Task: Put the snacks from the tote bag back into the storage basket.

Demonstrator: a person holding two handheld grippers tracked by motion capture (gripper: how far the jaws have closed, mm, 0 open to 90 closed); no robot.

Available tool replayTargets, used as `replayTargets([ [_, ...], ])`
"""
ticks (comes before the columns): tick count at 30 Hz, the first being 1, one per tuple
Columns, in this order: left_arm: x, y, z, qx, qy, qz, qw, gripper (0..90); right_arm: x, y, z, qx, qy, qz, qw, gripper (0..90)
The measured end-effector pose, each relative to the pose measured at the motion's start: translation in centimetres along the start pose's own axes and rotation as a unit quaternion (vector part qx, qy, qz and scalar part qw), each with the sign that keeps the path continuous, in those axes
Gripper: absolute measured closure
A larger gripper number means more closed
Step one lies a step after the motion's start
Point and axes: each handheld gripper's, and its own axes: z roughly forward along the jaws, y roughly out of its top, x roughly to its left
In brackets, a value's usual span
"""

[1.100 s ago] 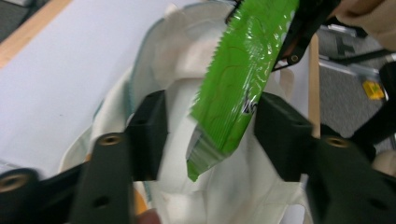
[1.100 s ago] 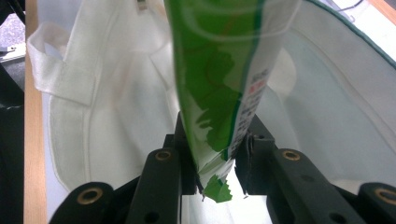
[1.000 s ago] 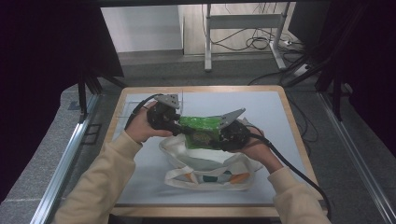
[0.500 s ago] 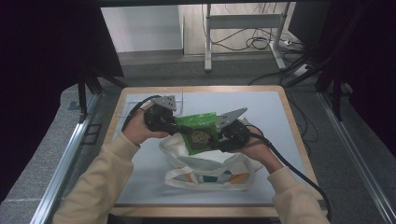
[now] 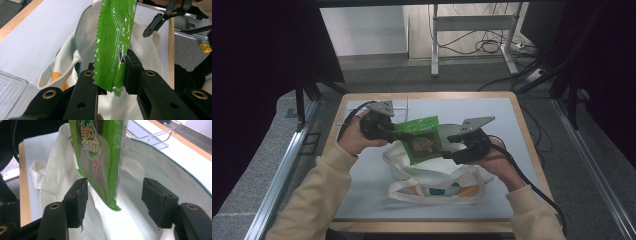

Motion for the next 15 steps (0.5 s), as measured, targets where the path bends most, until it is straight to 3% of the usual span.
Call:
replayTargets([
  [6,0.2,-0.1,-0.7,-0.012,-0.007,-0.004,0.9999,76.1,0.3,-1.0,-0.7,0.003,-0.007,0.026,0.9996,35.8],
  [15,0.3,-0.2,-1.3,-0.027,0.001,-0.016,0.9995,76.2,0.7,-2.5,-1.4,0.011,-0.023,0.067,0.9974,34.0],
])
